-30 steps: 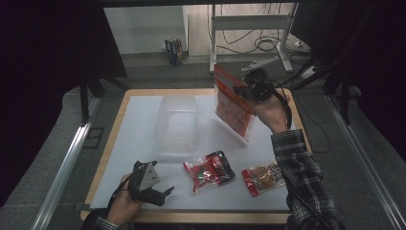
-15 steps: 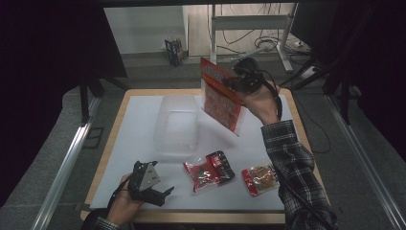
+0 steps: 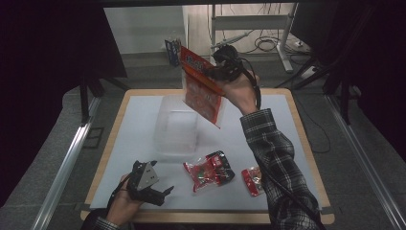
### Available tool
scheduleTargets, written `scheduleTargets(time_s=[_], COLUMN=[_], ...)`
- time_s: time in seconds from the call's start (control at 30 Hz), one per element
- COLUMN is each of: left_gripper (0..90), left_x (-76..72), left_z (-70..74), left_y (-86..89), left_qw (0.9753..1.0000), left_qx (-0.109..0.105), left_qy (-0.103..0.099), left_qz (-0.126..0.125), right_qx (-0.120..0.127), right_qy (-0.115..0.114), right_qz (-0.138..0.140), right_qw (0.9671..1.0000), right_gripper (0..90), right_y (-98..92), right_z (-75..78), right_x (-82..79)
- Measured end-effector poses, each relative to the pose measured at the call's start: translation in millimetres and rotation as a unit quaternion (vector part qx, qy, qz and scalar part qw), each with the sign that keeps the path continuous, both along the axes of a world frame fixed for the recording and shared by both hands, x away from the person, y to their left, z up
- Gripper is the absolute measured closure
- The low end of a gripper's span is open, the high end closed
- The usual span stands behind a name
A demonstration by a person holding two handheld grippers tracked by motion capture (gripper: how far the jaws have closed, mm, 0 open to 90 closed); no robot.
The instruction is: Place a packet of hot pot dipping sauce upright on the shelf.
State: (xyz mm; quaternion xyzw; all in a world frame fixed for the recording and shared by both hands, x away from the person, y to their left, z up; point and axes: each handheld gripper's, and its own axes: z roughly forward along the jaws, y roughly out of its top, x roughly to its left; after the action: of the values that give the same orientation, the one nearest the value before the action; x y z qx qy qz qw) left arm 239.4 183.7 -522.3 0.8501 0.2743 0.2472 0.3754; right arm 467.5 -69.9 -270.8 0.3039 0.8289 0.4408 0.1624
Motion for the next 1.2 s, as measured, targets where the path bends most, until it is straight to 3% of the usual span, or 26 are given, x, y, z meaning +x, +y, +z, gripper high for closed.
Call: scheduleTargets(time_s=[0.27, 0.6, 0.93, 1.17, 1.2], left_gripper=[0.0, 0.0, 0.0, 0.0, 0.0], left_x=[1.2, 2.0, 1.1, 0.6, 0.5], left_z=[4.4, 8.1, 8.1, 8.0, 7.9], left_y=[7.3, 13.2, 12.1, 11.6, 11.4], left_qw=[0.9991, 0.9939, 0.9947, 0.9957, 0.996], left_qx=[-0.038, -0.102, -0.096, -0.086, -0.084], left_qy=[0.016, 0.043, 0.036, 0.033, 0.031], left_qz=[-0.007, -0.002, -0.004, -0.006, -0.007], right_qx=[0.011, 0.02, 0.016, 0.016, 0.007], right_qy=[0.007, 0.024, 0.042, 0.057, 0.054], right_qz=[0.005, 0.0, -0.005, -0.015, -0.018], right_qw=[0.9999, 0.9995, 0.999, 0.9982, 0.9983], right_gripper=[88.6, 88.6, 88.6, 88.6, 88.5], right_y=[27.4, 63.3, 89.3, 93.5, 94.1], right_z=[0.2, -9.3, -29.3, -45.7, -52.1], right_x=[5.2, 11.8, 15.8, 23.5, 26.4])
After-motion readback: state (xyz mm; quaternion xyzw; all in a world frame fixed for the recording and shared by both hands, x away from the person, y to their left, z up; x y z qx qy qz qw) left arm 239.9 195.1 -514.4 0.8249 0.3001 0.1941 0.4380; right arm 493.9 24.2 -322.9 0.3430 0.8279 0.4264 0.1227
